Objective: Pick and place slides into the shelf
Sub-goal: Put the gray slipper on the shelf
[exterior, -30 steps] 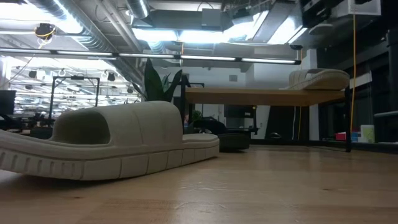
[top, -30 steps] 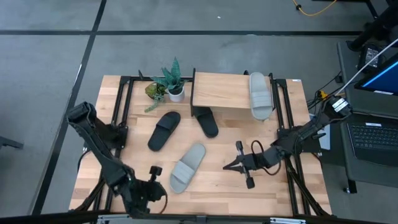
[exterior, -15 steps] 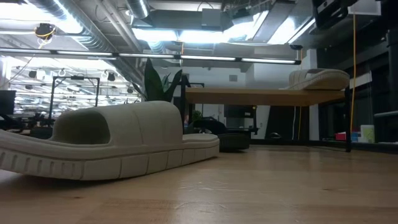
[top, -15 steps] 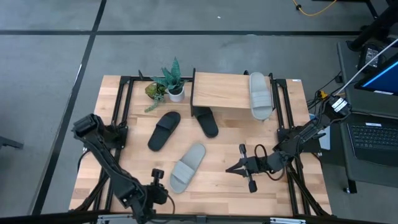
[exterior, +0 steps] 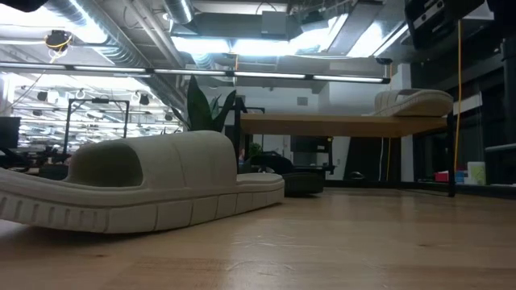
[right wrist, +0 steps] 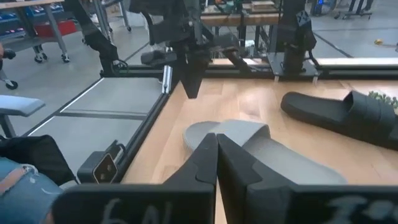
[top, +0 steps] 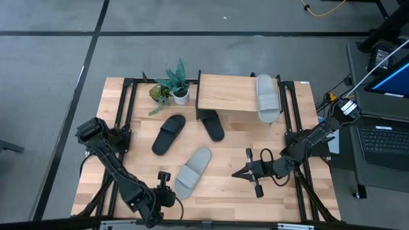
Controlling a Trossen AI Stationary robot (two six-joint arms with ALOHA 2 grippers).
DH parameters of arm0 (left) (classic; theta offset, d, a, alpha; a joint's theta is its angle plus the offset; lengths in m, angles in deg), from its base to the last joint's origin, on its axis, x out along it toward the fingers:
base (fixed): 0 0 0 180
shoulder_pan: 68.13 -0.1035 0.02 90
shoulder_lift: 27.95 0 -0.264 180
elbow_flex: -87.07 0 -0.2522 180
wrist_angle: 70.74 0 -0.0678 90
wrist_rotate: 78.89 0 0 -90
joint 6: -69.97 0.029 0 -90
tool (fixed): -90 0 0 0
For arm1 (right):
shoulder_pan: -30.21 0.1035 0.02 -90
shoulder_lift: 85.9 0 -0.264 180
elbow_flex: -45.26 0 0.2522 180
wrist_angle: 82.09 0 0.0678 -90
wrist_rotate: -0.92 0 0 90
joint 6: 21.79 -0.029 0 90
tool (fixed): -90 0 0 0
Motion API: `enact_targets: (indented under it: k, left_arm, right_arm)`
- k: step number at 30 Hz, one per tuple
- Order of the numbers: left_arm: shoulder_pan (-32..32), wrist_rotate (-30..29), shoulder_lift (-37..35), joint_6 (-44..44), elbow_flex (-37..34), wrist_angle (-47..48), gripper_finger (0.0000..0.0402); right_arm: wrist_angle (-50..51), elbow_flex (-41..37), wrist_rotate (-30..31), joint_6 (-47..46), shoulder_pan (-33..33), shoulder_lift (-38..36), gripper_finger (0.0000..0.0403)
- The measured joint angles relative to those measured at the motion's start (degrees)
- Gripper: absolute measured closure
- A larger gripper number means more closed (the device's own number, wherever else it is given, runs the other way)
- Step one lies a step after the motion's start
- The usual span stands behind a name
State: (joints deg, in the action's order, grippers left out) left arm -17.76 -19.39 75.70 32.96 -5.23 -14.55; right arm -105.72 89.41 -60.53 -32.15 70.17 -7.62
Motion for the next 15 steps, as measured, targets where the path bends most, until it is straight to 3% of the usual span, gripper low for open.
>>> enact_targets:
  k: [10, 15]
  left_arm:
    - [0.0, -0.5, 0.0, 2.4, 0.0, -0.1, 0.0279]
    - [-0.1, -0.2, 1.5, 8.1, 0.0, -1.9, 0.0258]
  right_arm:
    - [0.6, 0.0, 0.0, -1.3, 0.0, 0.0, 0.0394]
    - [0.6, 0.0, 0.0, -1.2, 0.0, 0.0, 0.0394]
